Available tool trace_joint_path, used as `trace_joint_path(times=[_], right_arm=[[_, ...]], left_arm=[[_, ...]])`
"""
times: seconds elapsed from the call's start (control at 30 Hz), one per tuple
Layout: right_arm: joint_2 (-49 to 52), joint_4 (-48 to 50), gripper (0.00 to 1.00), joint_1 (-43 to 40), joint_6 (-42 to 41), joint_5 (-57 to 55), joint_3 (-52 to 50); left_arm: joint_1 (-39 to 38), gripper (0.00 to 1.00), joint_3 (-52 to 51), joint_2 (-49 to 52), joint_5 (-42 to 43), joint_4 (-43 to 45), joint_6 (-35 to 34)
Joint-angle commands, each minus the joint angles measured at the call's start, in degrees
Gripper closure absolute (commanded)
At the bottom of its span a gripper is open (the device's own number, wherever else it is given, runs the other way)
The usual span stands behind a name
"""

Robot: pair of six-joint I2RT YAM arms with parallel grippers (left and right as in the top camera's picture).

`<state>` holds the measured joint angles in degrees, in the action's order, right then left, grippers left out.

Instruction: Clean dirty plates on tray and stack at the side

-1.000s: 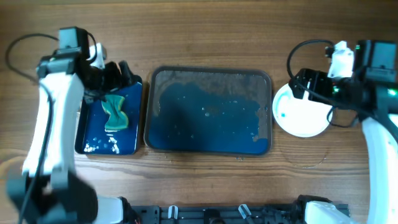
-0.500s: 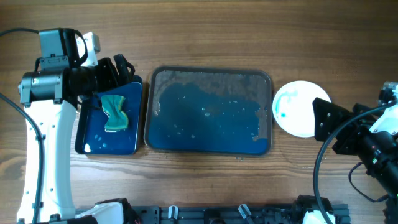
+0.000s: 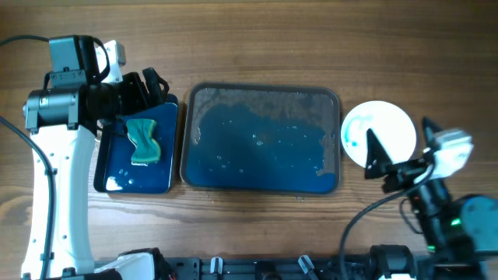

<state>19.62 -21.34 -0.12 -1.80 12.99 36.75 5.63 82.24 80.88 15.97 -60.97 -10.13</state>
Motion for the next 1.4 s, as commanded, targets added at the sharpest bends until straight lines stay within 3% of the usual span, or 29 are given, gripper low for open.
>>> trace_joint_path(times=[0.0, 0.1, 0.23, 0.9, 1.03, 1.13, 1.23, 1.37], right_arm=[[-8.8, 10.0, 0.0, 0.6, 0.8, -0.9, -16.8], [-15.2, 20.2, 0.0, 0.9, 0.2, -0.9, -29.2], [-19.2, 23.5, 0.0, 0.9, 0.2, -0.9, -36.5], [-19.3, 22.2, 0.0, 0.9, 0.0, -1.4, -36.5], [-19.3, 22.2, 0.0, 0.9, -0.1, -1.4, -36.5], [-19.3, 22.2, 0.0, 0.9, -0.1, -1.4, -36.5], [-19.3, 22.2, 0.0, 0.9, -0.1, -1.4, -36.5], [-19.3, 22.2, 0.0, 0.9, -0.1, -1.4, -36.5]], left_arm=[[0.0, 0.0, 0.1, 0.1, 0.7, 0.0, 0.1], [-0.1, 0.0, 0.1, 0.1, 0.7, 0.0, 0.1], [0.0, 0.0, 0.1, 0.1, 0.7, 0.0, 0.1], [-0.1, 0.0, 0.1, -0.3, 0.5, 0.0, 0.1], [-5.7, 0.0, -1.8, -7.4, -10.0, -0.4, 4.5], [-9.6, 0.0, -12.8, -17.9, -11.2, 11.7, 8.6], [-8.2, 0.0, -35.3, -35.5, -5.8, 33.4, 8.4], [-7.0, 0.0, -55.9, -52.8, -4.2, 48.8, 8.4]])
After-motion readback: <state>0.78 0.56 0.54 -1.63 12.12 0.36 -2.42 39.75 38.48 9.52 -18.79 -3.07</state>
